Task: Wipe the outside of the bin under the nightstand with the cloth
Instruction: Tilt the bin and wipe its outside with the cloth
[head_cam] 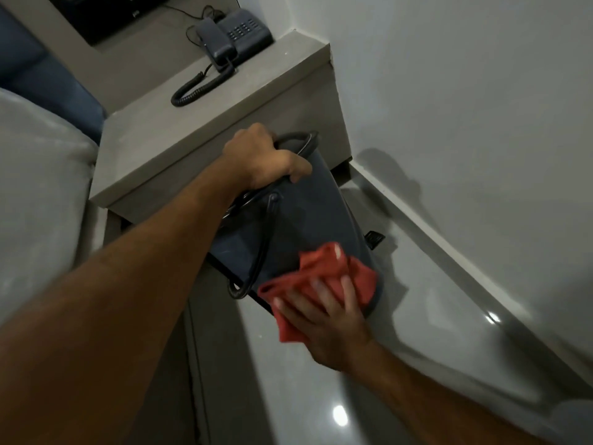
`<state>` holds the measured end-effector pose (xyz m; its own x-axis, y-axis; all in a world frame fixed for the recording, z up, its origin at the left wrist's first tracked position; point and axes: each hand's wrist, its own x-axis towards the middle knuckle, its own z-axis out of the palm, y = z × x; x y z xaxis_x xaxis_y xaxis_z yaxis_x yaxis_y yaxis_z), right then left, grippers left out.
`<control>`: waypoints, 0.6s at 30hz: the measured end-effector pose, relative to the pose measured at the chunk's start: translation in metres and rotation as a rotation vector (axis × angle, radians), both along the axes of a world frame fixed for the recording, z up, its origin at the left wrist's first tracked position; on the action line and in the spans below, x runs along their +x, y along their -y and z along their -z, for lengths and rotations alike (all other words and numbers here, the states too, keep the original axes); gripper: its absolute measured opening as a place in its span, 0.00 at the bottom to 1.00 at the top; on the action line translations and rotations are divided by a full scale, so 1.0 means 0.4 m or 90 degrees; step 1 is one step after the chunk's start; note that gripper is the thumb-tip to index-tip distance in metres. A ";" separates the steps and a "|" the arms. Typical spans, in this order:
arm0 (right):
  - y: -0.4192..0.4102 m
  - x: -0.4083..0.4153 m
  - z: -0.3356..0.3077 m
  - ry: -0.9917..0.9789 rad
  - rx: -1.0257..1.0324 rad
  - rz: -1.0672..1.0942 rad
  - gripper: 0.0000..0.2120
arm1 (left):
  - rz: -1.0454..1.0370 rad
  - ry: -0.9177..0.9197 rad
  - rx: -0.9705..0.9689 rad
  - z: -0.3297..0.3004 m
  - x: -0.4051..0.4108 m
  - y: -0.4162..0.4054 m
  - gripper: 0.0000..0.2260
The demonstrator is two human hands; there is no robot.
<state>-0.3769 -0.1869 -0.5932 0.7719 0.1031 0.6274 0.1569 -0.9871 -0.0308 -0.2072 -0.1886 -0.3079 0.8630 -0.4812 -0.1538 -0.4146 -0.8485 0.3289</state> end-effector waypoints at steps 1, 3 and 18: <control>0.002 0.033 -0.036 0.036 0.070 0.011 0.34 | 0.001 0.003 0.000 0.001 -0.001 -0.008 0.17; 0.029 0.095 -0.097 0.078 0.240 0.048 0.33 | 0.003 0.005 0.000 -0.001 -0.006 -0.031 0.20; -0.085 -0.020 -0.034 -0.062 0.038 -0.017 0.34 | -0.014 0.003 -0.022 -0.012 -0.031 -0.087 0.29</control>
